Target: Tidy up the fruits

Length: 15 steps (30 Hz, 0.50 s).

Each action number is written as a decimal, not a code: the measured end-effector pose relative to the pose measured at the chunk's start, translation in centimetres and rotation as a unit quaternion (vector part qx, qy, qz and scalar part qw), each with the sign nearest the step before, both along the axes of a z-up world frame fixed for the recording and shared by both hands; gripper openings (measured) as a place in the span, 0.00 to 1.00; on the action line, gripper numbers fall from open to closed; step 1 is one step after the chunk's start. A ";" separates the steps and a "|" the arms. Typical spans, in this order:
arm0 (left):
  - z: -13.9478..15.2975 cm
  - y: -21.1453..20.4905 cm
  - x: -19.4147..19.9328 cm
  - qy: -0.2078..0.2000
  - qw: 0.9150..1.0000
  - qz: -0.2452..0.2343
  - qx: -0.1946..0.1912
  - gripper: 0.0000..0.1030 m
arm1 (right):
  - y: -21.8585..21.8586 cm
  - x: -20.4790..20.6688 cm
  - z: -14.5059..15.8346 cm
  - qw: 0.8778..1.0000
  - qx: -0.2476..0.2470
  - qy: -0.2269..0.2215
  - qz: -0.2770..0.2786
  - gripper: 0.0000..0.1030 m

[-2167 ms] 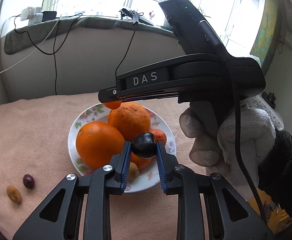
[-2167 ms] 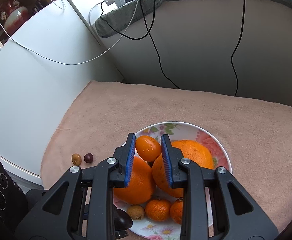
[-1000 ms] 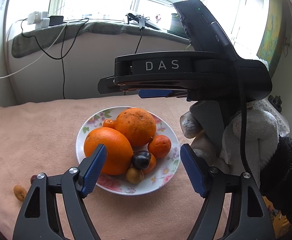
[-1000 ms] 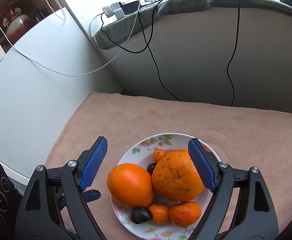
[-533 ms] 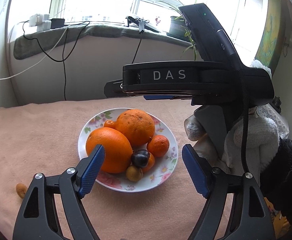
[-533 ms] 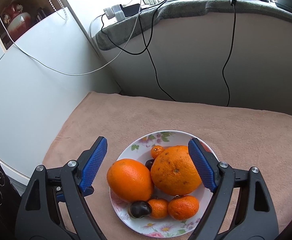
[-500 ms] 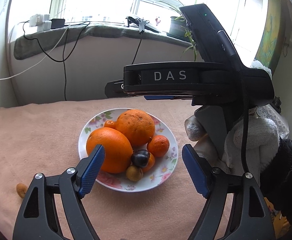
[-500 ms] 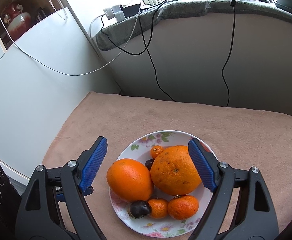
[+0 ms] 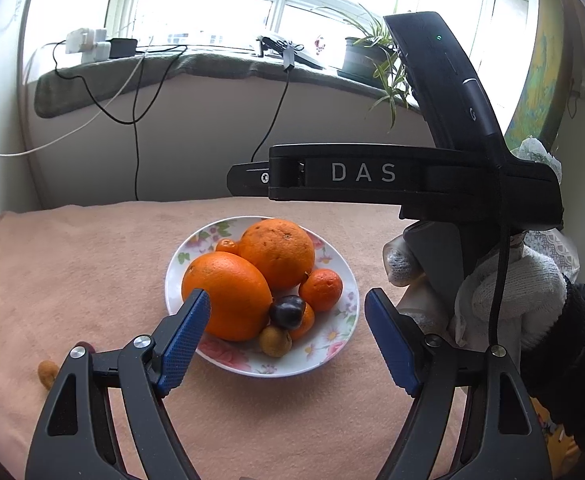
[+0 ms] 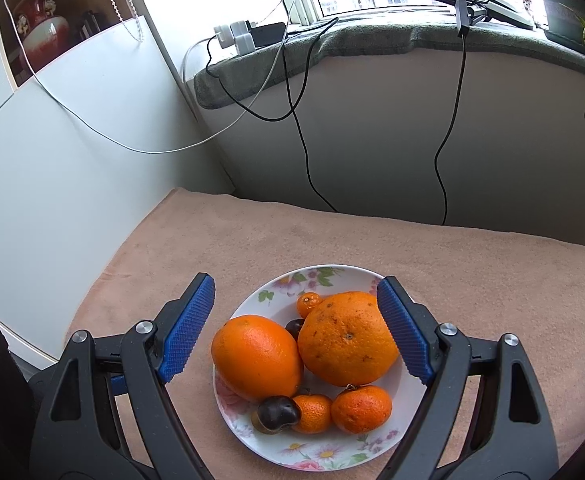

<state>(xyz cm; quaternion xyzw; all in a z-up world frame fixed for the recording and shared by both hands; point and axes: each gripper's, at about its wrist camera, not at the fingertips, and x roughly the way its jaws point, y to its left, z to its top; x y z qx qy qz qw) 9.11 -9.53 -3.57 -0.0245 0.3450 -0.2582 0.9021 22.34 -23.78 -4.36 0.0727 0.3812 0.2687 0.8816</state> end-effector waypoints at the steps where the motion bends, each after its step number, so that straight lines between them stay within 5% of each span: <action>1: 0.0 0.0 0.0 0.000 1.000 0.001 0.000 0.77 | 0.0 -0.2 0.0 1.000 0.000 -0.003 -0.001 0.83; 15: 0.0 1.6 -1.3 -0.007 1.000 0.030 0.007 0.77 | -1.6 -2.7 0.1 0.999 0.004 -0.026 -0.042 0.83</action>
